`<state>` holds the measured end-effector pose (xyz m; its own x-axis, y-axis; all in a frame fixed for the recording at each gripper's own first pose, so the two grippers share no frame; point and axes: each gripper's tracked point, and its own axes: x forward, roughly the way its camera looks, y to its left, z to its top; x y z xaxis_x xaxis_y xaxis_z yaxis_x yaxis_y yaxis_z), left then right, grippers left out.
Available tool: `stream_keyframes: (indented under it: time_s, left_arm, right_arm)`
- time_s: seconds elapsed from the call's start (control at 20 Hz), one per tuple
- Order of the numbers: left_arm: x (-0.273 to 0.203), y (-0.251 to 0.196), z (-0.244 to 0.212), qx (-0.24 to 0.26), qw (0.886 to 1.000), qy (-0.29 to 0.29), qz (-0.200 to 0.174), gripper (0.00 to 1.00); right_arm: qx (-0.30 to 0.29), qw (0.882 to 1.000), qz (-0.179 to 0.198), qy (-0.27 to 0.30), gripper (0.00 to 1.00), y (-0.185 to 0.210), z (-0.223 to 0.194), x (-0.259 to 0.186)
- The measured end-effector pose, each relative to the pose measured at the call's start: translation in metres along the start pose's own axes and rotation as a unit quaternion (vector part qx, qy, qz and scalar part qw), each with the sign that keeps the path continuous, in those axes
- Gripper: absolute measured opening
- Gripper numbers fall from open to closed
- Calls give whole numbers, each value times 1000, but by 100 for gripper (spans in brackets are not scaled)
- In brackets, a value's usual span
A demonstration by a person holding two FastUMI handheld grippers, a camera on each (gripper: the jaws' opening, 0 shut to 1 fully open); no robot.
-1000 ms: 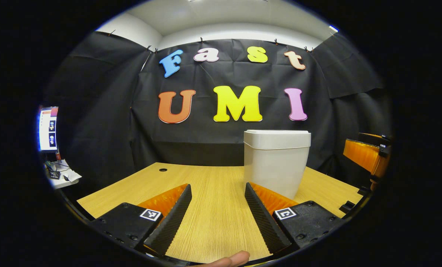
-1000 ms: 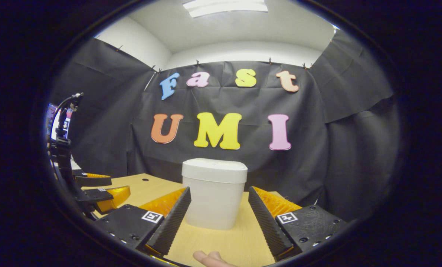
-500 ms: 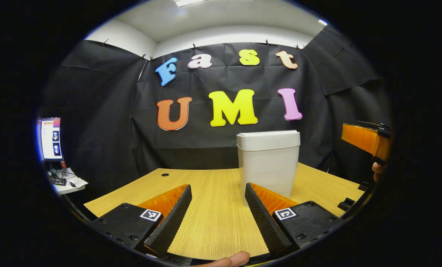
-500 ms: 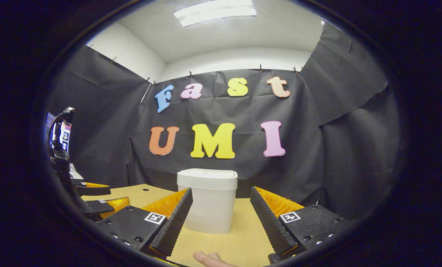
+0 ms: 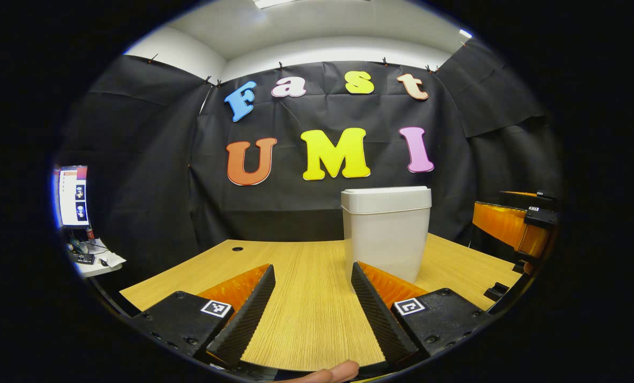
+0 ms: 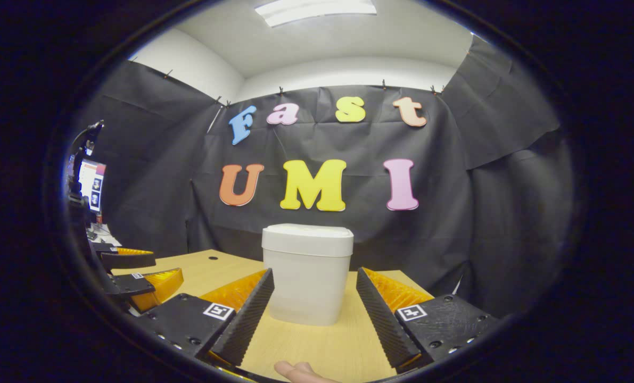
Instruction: Press the lid of the desktop garbage bin to open it, pick up the crumpled paper on the desktop and throw it into the bin, then pick up the pop can on the desktop and drop it into the bin, and finally close the garbage bin lid.
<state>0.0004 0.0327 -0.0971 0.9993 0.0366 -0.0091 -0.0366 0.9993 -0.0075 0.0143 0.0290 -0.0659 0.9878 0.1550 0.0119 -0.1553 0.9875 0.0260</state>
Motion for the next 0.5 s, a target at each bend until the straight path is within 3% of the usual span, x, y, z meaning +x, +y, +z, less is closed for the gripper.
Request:
stream_keyframes:
  time_s: [0.1,0.5]
  left_arm:
    - [3,-3,-4,-2,1000,6,-4,95]
    - [4,-11,-9,9,1000,9,-8,95]
  right_arm:
    - [5,1000,-3,2,95,-4,-1,2]
    - [14,1000,-1,21,97,-5,-11,7]
